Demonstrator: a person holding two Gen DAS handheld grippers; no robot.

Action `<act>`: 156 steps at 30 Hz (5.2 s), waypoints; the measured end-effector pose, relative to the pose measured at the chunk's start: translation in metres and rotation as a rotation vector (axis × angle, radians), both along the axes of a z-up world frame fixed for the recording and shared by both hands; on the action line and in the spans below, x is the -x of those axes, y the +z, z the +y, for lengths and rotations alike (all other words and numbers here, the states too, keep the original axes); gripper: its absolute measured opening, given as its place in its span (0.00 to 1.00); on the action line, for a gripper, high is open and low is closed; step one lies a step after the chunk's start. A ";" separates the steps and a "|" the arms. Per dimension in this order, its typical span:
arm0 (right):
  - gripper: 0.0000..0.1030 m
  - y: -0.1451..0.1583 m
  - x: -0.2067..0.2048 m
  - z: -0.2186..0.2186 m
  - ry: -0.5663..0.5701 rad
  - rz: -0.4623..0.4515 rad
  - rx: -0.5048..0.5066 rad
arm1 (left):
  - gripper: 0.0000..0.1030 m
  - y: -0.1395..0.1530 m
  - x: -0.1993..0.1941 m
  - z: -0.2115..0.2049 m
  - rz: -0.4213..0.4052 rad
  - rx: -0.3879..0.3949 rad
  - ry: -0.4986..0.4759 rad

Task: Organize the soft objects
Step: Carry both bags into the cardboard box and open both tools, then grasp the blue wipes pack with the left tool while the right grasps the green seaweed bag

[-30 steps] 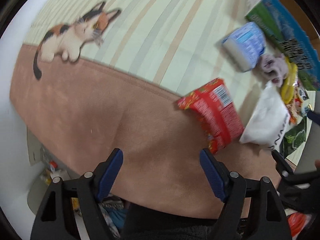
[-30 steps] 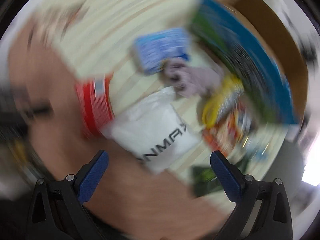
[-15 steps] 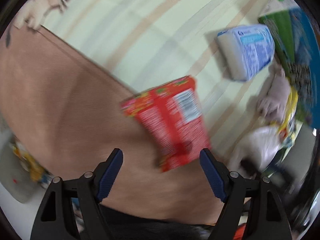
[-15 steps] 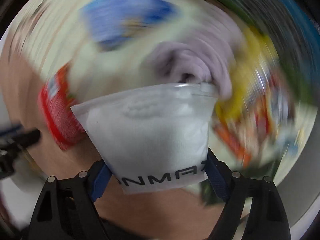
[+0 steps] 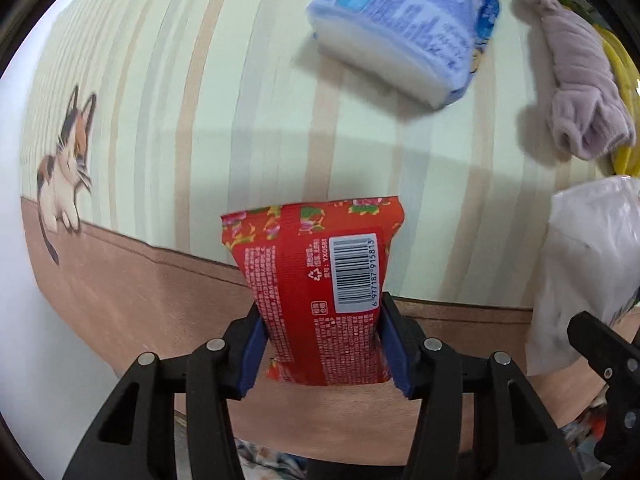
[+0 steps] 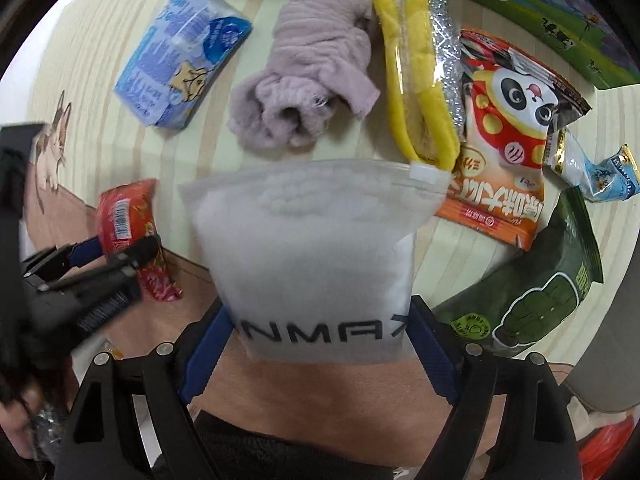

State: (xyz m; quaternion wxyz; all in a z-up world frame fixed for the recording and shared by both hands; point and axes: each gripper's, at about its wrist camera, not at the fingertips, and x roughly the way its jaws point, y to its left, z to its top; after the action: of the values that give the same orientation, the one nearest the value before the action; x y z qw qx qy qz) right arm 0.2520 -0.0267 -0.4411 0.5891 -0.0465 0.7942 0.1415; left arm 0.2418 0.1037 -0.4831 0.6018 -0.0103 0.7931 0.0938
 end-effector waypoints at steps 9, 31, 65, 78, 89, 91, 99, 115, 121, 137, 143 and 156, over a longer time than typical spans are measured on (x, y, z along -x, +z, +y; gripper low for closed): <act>0.79 -0.024 -0.010 -0.032 -0.104 -0.039 -0.074 | 0.40 0.016 0.036 0.009 -0.103 -0.024 0.075; 0.71 0.246 -0.094 -0.165 -0.421 -0.419 -0.236 | 0.40 0.303 -0.136 -0.106 -0.673 0.163 -0.340; 0.72 0.067 -0.356 -0.139 -0.323 -0.267 0.015 | 0.41 0.121 -0.366 -0.142 -0.164 0.349 -0.243; 0.83 0.052 -0.364 -0.145 -0.342 -0.221 -0.025 | 0.85 0.140 -0.372 -0.130 -0.253 0.306 -0.248; 1.00 0.124 -0.321 -0.126 -0.267 -0.438 0.078 | 0.96 0.215 -0.317 -0.093 -0.463 0.218 -0.224; 1.00 0.138 -0.305 -0.123 -0.254 -0.494 0.097 | 0.96 0.228 -0.300 -0.089 -0.506 0.185 -0.238; 1.00 0.178 -0.218 -0.128 -0.306 -0.534 -0.066 | 0.96 0.277 -0.200 -0.061 -0.654 0.060 -0.274; 1.00 0.045 -0.012 -0.201 -0.636 -0.204 -0.047 | 0.96 0.115 -0.091 -0.011 -0.300 -0.001 -0.252; 1.00 -0.006 -0.001 -0.211 -0.719 -0.108 -0.054 | 0.96 0.078 -0.103 -0.021 -0.207 0.028 -0.305; 0.58 -0.039 -0.001 -0.186 -0.656 -0.093 0.004 | 0.42 0.043 -0.117 -0.058 -0.172 0.059 -0.318; 0.46 -0.015 0.006 -0.175 -0.610 -0.121 -0.006 | 0.38 0.066 -0.088 -0.057 -0.197 0.103 -0.239; 0.40 0.131 -0.019 -0.165 -0.503 -0.274 -0.240 | 0.38 0.238 -0.086 -0.087 -0.449 0.354 -0.179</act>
State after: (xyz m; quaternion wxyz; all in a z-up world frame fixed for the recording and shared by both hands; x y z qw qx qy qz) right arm 0.2712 -0.1915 -0.3100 0.7085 0.2027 0.6717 0.0768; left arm 0.3281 0.0168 -0.2448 0.7568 -0.0656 0.6420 -0.1040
